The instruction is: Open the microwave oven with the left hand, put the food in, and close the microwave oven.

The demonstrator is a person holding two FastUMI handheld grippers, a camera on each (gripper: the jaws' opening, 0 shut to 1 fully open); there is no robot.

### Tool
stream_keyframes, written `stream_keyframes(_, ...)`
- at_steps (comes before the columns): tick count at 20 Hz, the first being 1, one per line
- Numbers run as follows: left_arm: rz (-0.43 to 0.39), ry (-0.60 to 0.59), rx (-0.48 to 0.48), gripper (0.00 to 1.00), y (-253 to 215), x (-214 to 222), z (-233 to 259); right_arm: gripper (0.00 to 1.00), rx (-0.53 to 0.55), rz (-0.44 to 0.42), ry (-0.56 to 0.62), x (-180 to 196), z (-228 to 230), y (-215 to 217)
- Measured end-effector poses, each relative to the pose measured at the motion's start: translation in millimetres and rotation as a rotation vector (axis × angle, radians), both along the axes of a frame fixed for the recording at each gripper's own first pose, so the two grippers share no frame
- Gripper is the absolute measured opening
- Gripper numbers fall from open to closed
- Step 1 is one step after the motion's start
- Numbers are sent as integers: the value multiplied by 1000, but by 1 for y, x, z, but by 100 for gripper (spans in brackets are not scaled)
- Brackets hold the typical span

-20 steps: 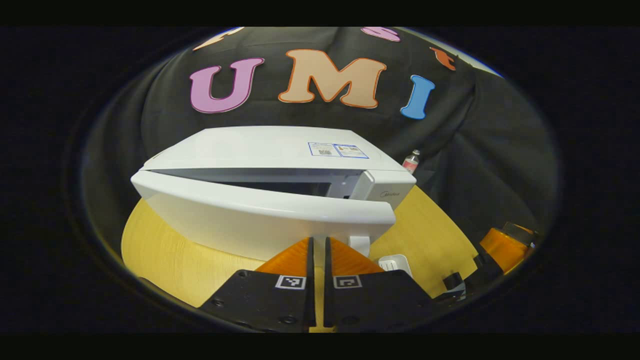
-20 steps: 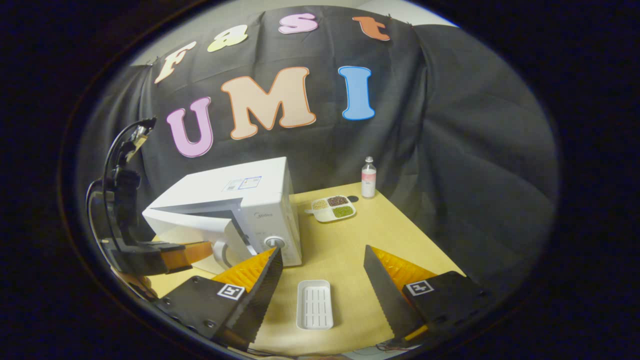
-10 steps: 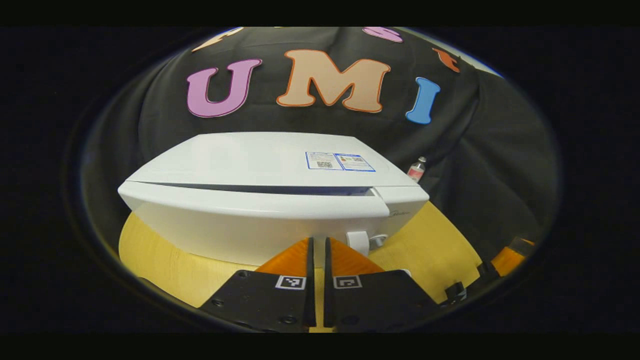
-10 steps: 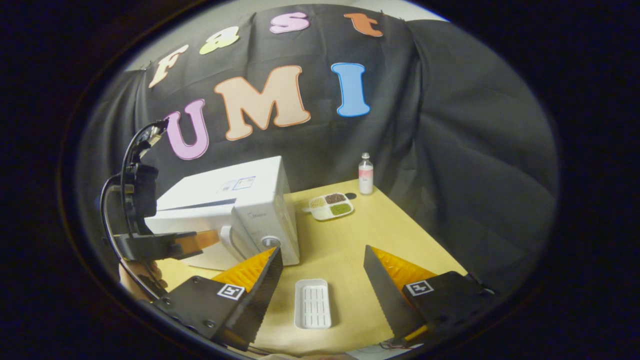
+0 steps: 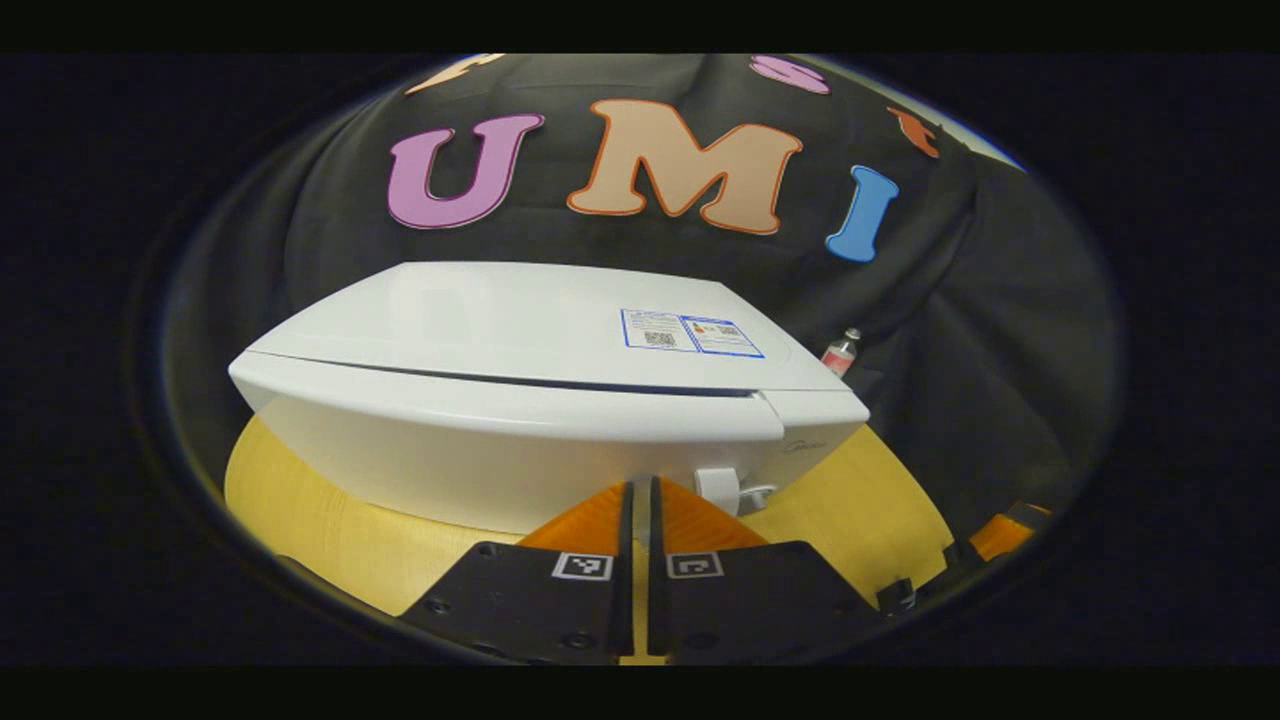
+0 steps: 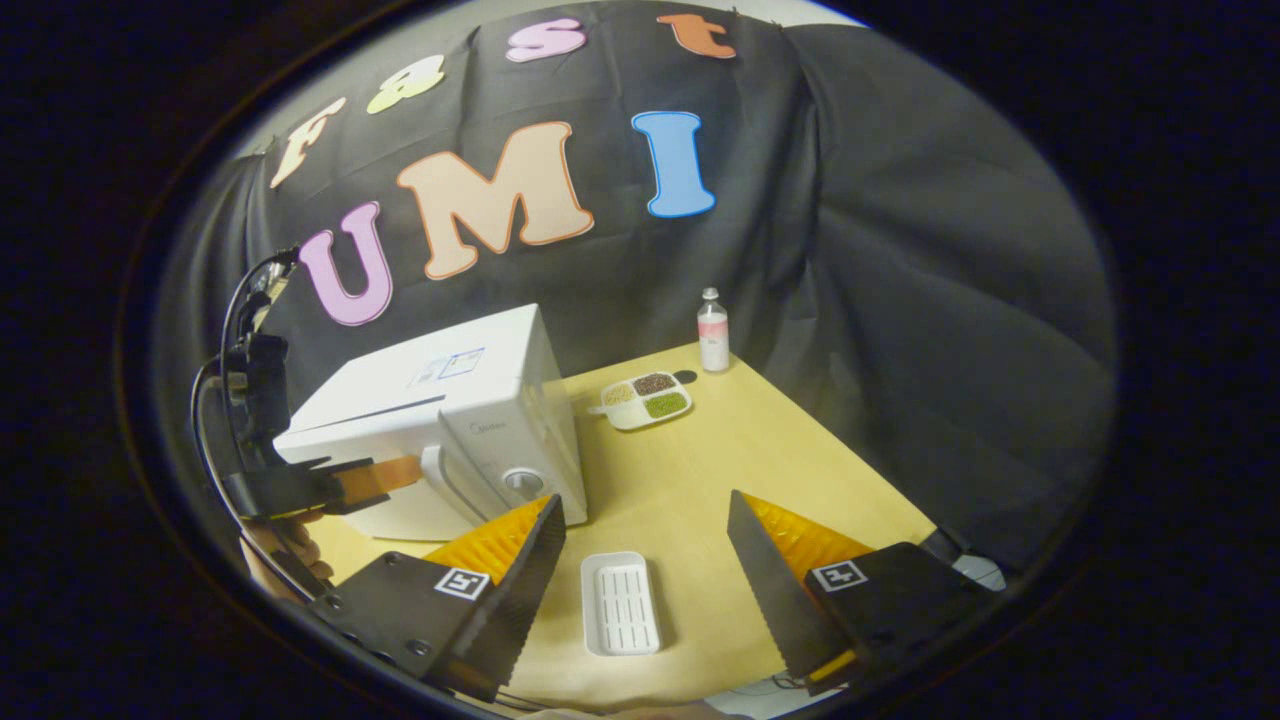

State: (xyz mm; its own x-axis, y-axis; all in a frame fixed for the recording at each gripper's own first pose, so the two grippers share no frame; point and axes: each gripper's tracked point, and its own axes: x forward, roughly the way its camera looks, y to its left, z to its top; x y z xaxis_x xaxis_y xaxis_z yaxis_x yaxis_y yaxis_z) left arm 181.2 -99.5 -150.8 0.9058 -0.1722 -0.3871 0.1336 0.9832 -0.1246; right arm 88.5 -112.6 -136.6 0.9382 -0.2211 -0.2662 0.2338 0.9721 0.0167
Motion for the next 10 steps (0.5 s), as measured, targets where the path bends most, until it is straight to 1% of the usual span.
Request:
stream_keyframes(3,-7,-2,-13,5,0,0,1,100,2,0,0,1,1,0)
stream_keyframes(4,-1,-2,-11,5,1,1,0,93,4,1,-2,1,0,1)
stream_keyframes(5,3,-1,-19,5,2,-1,1,93,6,1,-4,2,2,2)
stream_keyframes(6,10,-7,-31,4,1,0,1,100,4,1,-7,0,2,2)
stream_keyframes(7,15,-10,-39,3,2,2,0,93,2,1,-9,0,3,3)
stream_keyframes(8,33,-27,-25,5,5,5,4,92,-1,2,-10,-1,3,4)
stream_keyframes(9,38,-33,-13,3,8,10,4,100,-4,1,-10,-2,3,4)
stream_keyframes(10,30,-11,-24,5,5,5,1,100,-7,1,-12,-4,2,4)
